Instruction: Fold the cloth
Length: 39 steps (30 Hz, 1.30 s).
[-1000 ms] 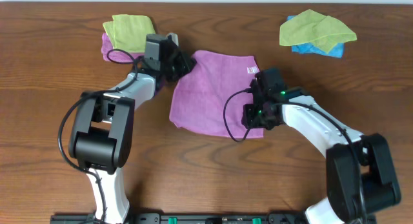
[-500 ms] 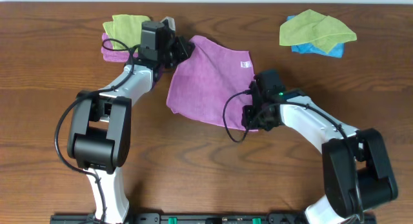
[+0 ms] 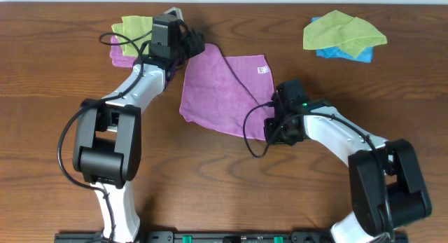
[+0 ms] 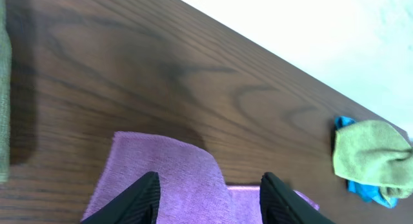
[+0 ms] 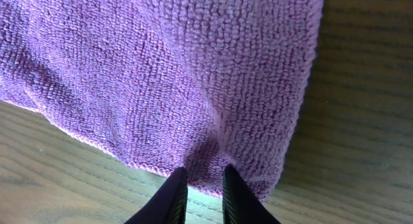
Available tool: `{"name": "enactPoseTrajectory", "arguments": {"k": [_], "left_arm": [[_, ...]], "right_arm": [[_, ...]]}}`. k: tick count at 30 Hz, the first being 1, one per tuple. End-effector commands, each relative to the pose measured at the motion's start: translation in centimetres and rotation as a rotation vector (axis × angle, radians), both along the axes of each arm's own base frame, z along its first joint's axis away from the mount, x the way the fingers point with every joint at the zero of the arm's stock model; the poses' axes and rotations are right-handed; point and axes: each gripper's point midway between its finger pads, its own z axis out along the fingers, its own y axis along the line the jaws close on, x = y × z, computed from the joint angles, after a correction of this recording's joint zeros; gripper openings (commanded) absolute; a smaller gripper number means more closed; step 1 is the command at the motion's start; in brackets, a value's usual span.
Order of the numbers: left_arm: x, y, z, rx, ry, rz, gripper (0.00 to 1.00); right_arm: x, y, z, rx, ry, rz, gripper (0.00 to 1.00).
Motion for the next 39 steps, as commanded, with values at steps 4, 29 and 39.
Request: {"name": "enactPoseTrajectory", "arguments": {"k": [4, 29, 39], "left_arm": [[0.5, 2.8, -0.5, 0.066, 0.022, 0.056, 0.6], [-15.8, 7.0, -2.3, -0.117, 0.612, -0.086, 0.95], [-18.9, 4.9, -7.1, -0.27, 0.629, -0.121, 0.96]], "right_arm": [[-0.9, -0.9, -0.6, -0.053, 0.027, -0.009, 0.1], [-0.7, -5.1, 9.0, 0.013, -0.156, -0.17, 0.64], [-0.5, -5.8, 9.0, 0.066, -0.151, -0.167, 0.62]]}}
